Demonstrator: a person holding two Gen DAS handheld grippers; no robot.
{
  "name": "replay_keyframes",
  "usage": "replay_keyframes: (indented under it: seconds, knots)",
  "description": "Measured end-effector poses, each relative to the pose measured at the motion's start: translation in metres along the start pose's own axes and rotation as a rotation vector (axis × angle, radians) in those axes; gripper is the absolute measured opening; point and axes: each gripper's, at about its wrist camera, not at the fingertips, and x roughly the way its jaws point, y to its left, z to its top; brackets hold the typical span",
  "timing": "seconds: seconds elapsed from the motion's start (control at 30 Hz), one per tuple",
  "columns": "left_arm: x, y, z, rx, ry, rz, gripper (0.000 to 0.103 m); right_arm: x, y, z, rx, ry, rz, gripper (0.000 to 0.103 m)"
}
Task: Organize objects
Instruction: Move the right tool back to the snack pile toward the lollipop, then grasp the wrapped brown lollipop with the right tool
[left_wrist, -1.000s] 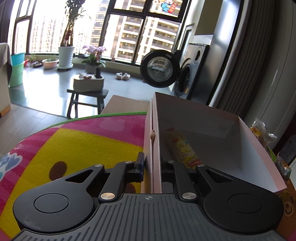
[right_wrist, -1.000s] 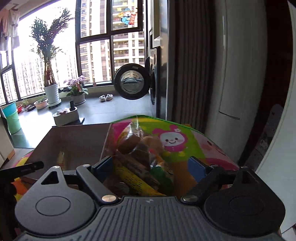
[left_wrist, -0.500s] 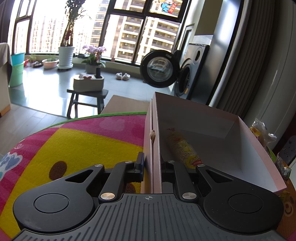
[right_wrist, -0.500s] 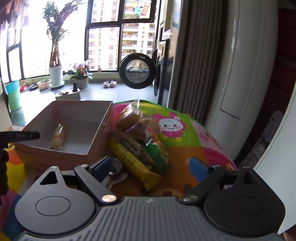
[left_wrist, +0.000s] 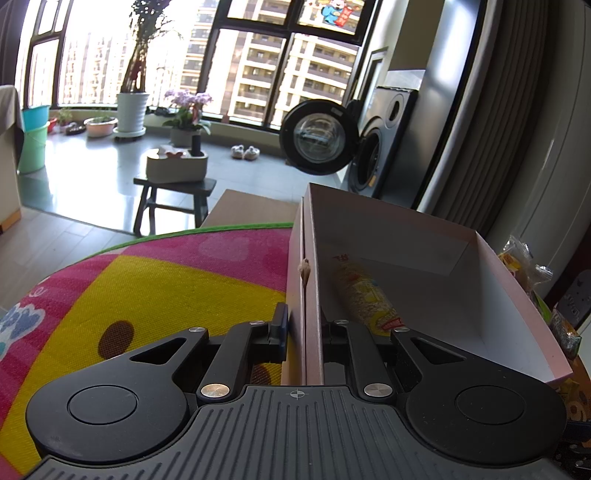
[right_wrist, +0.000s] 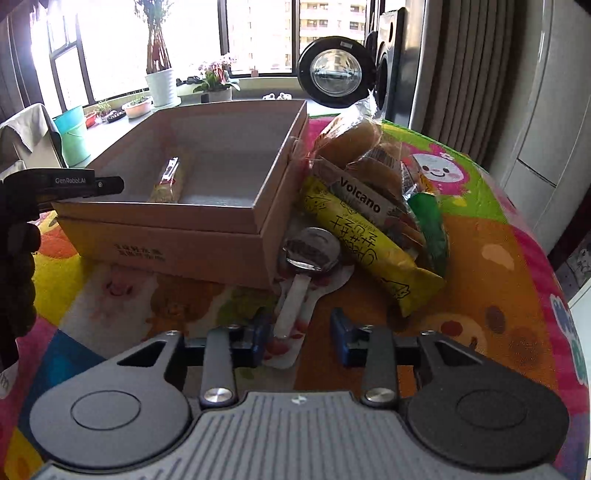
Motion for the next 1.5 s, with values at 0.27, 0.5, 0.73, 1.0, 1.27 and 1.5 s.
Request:
replay_keyframes:
  seconds: [0.27, 0.5, 0.73, 1.0, 1.27, 1.5]
  knots:
    - [0.0, 0.001, 0.0, 0.001, 0.0, 0.001, 0.014, -0.022, -0.015, -0.021, -0.001, 0.035, 0.048, 0.028]
    - [0.0, 0.001, 0.0, 0.0, 0.0, 0.0, 0.014, -0.004, -0.006, -0.003, -0.072, -0.052, -0.017, 0.04]
    - [0.0, 0.001, 0.0, 0.001, 0.0, 0.002, 0.014, -0.016, 0.005, -0.008, -0.023, 0.03, 0.14, 0.038]
    - [0.0, 0.001, -0.001, 0.001, -0.001, 0.0, 0.014, 0.005, -0.007, 0.013, -0.048, -0.051, 0.039, 0.05]
    - [-0.002, 0.0, 0.0, 0.01, -0.004, 0.009, 0.016, 0.011, -0.01, 0.013, -0.115, -0.051, 0.071, 0.044]
    - [-0.002, 0.0, 0.003, 0.011, -0.009, 0.007, 0.016, -0.015, -0.017, -0.007, -0.054, -0.002, 0.079, 0.028]
